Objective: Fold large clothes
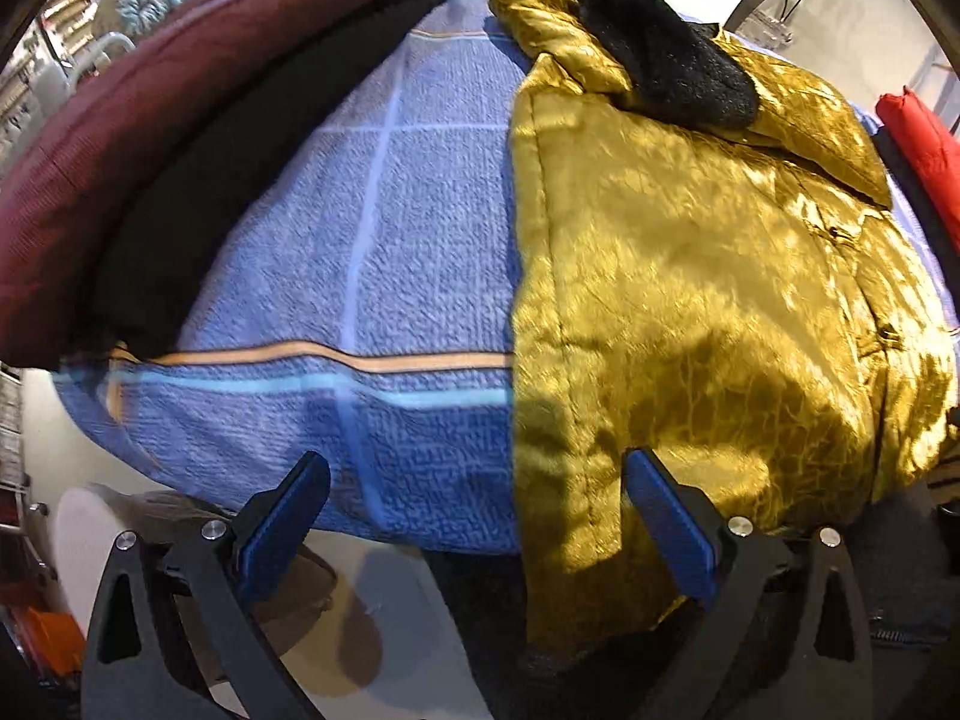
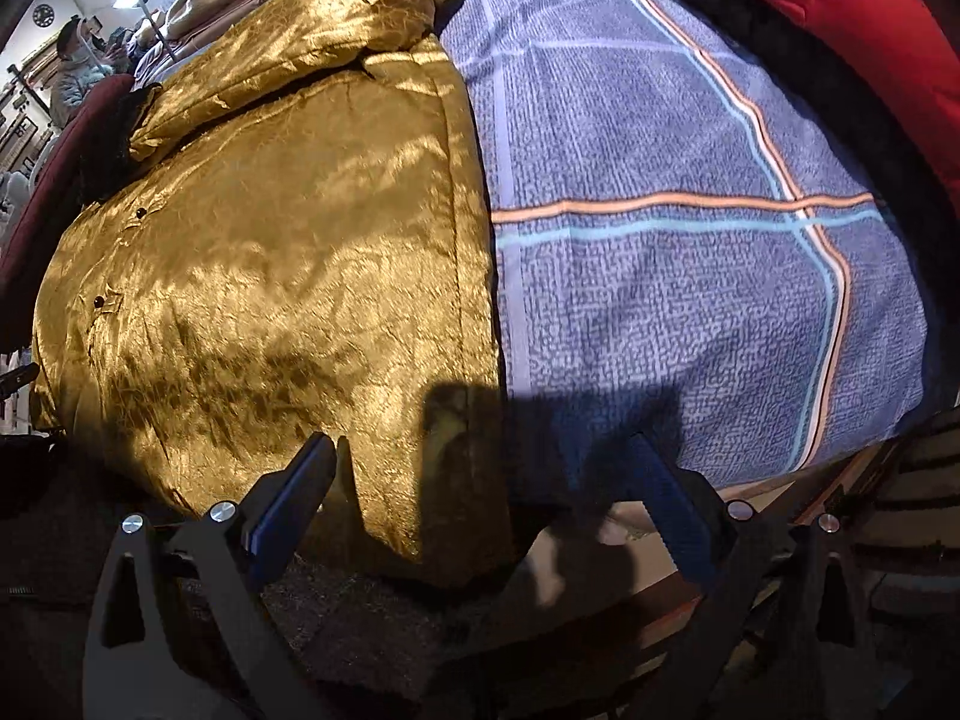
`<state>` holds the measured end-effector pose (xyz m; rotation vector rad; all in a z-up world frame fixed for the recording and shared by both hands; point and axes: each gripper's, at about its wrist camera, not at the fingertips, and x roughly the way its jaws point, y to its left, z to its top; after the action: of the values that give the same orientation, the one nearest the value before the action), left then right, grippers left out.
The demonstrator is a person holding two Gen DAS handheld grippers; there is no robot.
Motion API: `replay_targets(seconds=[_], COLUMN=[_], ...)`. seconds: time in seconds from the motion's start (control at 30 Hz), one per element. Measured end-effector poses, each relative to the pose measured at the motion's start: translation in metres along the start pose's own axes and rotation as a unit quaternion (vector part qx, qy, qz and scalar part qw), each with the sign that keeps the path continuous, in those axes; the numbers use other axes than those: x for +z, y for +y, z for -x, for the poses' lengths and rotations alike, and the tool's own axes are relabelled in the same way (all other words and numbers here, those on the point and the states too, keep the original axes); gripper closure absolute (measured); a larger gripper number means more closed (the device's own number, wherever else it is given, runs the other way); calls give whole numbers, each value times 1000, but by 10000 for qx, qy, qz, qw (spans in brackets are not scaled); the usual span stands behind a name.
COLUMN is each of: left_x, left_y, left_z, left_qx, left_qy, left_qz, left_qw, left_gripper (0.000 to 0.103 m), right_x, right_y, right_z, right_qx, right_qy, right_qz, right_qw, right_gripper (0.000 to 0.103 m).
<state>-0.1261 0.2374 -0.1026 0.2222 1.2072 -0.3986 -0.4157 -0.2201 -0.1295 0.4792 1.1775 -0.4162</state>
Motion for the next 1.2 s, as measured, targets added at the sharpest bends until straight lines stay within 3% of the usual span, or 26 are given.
replay_targets(seconds=[0.33, 0.5, 0.7, 0.8, 0.93, 1.07, 1.2], left_x=[-16, -15, -13, -8, -8, -8, -8], left_y=[-2, -11, -23, -25, -20, -6, -2], left_z=[-4, 5, -10, -6, -10, -13, -17], left_qx=[-1104, -2092, -2323, -2497, -2428, -2515, -2724], left_qy=[184, 267, 592, 628, 754, 791, 801], left_qz=[-53, -31, -172, -157, -162, 43, 311], left_qw=[9937, 9775, 9707, 9662, 9670, 9646, 9583], left_gripper=[6, 6, 14, 22, 26, 31, 32], right_x=[5, 13, 14, 15, 15, 12, 9], right_y=[0, 11, 16, 17, 14, 4, -6], right_z=[-7, -5, -11, -15, -20, -22, -22], right_qx=[327, 445, 448, 579, 630, 667, 987], right_qy=[49, -31, 23, 46, 72, 103, 110], right_qz=[17, 145, 316, 303, 221, 74, -207], right_qw=[9995, 9989, 9985, 9979, 9977, 9977, 9948], right_gripper=[7, 7, 7, 13, 13, 13, 14])
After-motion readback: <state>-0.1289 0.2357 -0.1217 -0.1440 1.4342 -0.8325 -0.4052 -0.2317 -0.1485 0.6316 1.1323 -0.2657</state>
